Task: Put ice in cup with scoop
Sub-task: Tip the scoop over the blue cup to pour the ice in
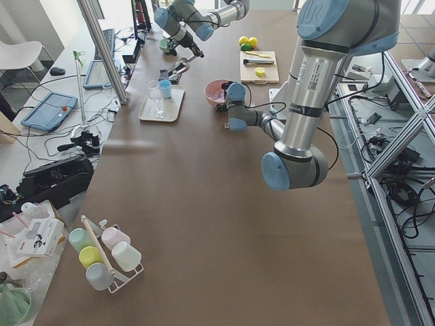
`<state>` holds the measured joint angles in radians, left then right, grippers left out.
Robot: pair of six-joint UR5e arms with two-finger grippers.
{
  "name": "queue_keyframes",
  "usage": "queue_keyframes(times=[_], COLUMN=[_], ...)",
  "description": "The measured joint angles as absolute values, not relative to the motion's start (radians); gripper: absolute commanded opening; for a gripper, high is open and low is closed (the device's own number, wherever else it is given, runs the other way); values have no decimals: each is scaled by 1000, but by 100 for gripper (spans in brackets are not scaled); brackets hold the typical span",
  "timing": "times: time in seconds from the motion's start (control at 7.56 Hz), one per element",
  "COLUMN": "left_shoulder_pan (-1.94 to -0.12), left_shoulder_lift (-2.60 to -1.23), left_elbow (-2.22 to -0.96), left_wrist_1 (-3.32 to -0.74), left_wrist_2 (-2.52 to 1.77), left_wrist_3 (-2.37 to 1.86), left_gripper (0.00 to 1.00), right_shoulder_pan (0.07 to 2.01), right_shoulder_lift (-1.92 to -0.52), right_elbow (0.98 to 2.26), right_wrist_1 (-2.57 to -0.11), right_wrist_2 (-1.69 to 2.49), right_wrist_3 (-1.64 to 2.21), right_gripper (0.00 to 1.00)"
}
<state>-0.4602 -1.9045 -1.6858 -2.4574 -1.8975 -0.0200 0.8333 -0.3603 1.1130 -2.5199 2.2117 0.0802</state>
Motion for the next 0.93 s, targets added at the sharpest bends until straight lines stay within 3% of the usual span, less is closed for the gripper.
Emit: queue_keyframes(times=[0.93], left_shoulder_pan=[-460], left_shoulder_lift=[-1905], left_elbow=[-1686], left_wrist_1=[-2457], left_wrist_2=[-1896], left_wrist_3=[-20], left_gripper=[98], right_shoulder_pan=[830], right_shoulder_lift=[-369], right_elbow=[1118], right_wrist_1=[-2591], right_wrist_2=[2210], right_wrist_3=[-23], right_gripper=[0])
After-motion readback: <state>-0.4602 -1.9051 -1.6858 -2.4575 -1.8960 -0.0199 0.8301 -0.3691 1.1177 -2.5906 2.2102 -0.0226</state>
